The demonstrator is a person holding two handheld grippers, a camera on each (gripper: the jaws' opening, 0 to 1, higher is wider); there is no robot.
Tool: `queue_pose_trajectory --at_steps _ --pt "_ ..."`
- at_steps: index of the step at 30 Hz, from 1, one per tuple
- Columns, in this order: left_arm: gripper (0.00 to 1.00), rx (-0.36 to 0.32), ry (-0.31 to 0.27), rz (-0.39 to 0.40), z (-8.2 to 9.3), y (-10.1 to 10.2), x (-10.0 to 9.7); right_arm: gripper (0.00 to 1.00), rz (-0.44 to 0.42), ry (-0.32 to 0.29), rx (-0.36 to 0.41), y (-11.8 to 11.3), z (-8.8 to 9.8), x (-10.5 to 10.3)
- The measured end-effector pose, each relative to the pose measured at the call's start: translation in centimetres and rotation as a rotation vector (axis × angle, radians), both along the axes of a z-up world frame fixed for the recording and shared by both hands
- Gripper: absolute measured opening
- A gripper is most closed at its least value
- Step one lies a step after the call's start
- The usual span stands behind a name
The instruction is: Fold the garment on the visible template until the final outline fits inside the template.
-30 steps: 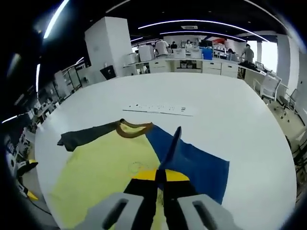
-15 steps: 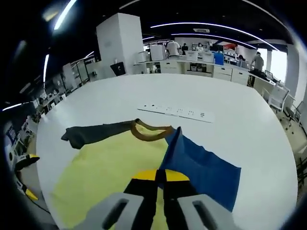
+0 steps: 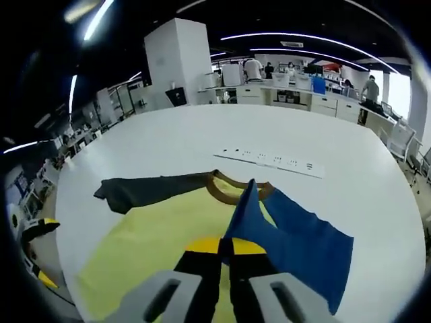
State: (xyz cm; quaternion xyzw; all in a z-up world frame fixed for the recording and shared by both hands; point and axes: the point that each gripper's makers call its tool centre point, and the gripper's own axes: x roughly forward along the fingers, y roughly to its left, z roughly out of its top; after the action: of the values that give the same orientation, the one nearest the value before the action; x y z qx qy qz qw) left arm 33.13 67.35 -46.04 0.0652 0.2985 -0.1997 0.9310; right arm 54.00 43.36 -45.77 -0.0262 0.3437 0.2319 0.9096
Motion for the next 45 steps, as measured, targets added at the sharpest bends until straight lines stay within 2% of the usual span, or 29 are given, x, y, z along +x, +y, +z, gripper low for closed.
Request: queue_pose_trajectory --at_steps 9,21,34,45 --pt "0.96 -0.005 0.009 -0.005 -0.2 -0.2 -0.1 0.0 0.026 -0.027 -0.031 2.3 -0.2 -0.8" --pt "0.96 -0.004 0.01 0.005 -0.3 0.0 -0.1 0.0 0.051 -0.045 -0.003 4.9 0.2 -0.3" --pt "0.96 0.0 0.01 -0.002 -0.4 0.1 -0.1 0.0 0.103 -0.059 -0.023 7.4 0.4 -0.5" --pt "0.96 0.0 0.01 -0.006 -0.5 0.2 -0.1 0.0 0.131 -0.074 -0.01 9.5 1.4 -0.3"
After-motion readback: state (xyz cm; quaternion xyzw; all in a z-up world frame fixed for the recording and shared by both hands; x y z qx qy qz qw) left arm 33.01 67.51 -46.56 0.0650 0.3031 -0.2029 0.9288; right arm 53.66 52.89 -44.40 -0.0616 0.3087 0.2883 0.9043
